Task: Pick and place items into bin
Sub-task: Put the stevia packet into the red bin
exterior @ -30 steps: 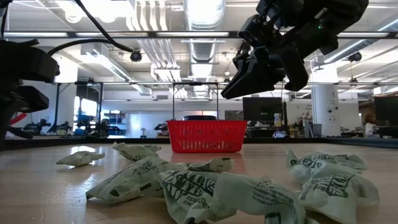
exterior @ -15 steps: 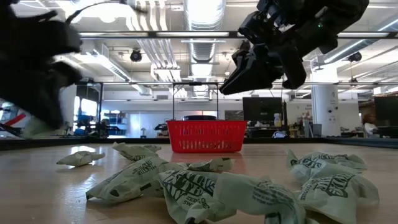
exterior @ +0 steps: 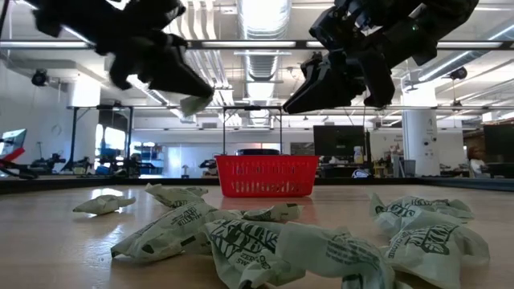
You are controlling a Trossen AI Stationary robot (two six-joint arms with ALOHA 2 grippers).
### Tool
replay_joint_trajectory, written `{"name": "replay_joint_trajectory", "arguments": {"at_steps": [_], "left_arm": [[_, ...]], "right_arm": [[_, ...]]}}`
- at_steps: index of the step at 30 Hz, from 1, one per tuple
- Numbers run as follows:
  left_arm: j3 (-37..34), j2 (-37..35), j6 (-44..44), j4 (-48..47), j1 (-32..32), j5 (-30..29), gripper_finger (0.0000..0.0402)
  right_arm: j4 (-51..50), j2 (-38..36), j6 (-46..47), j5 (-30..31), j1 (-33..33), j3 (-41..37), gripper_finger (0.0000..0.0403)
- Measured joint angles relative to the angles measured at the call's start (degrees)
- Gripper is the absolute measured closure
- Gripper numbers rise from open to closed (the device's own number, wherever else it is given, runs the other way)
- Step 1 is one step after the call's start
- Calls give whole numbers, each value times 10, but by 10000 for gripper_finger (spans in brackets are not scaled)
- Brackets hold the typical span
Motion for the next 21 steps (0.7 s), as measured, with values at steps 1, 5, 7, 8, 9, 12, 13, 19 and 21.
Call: {"name": "replay_joint_trajectory", "arguments": {"at_steps": [1,5,7,8,9,12,13,19,21], "left_arm": [[0,0,9,12,17,15,393],[-1,18,14,51,78,73,393],[0,36,14,86,103,105,393],[1,47,16,103,114,121,393],[1,60,17,118,123,135,393],[5,99,18,156,141,161,393],[8,110,24,161,145,168,393],[34,163,33,166,152,173,393],[41,170,50,166,152,173,393]], "right_arm": [[0,0,0,0,0,0,330],[-1,0,-2,0,0,0,330],[-3,0,-3,0,0,0,330],[-6,0,-4,0,0,0,330],[-10,0,-4,0,0,0,330],[-26,-2,-4,0,0,0,330],[-30,-3,-5,0,0,0,330],[-52,-10,-1,0,0,0,330],[-56,-13,8,1,0,0,330]]}}
